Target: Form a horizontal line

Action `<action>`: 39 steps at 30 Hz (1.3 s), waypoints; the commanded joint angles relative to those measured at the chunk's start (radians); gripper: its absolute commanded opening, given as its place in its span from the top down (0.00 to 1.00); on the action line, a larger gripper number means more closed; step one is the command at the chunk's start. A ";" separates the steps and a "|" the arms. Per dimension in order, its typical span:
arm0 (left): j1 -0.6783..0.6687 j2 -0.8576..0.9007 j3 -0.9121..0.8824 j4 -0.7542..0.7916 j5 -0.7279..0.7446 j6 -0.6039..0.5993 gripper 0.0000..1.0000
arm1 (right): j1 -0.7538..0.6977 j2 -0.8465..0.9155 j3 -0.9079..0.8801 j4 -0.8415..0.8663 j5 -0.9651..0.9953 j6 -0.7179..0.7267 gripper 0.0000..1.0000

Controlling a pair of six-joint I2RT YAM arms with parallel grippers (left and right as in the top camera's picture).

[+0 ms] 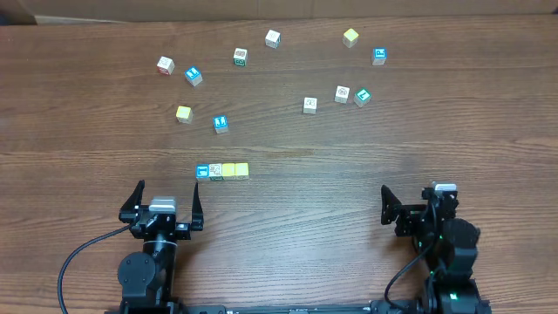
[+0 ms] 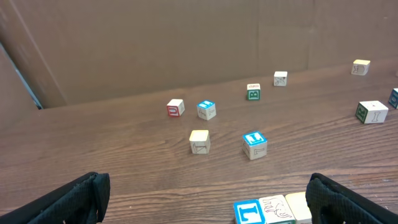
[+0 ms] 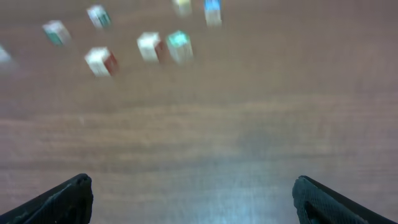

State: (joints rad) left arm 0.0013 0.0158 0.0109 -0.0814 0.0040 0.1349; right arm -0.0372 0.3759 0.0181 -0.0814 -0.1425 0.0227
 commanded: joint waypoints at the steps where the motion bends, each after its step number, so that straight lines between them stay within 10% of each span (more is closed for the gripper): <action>1: -0.003 -0.010 -0.006 0.004 -0.006 0.018 0.00 | 0.032 -0.123 -0.010 0.004 0.004 0.003 0.00; 9: -0.003 -0.010 -0.006 0.004 -0.006 0.019 0.00 | 0.069 -0.374 -0.010 0.004 0.011 0.003 0.00; 39: -0.003 -0.010 -0.006 0.004 -0.006 0.019 0.01 | 0.082 -0.373 -0.010 0.008 0.007 0.006 0.00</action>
State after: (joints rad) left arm 0.0013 0.0158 0.0109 -0.0814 0.0036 0.1345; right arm 0.0521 0.0128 0.0181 -0.0788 -0.1413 0.0235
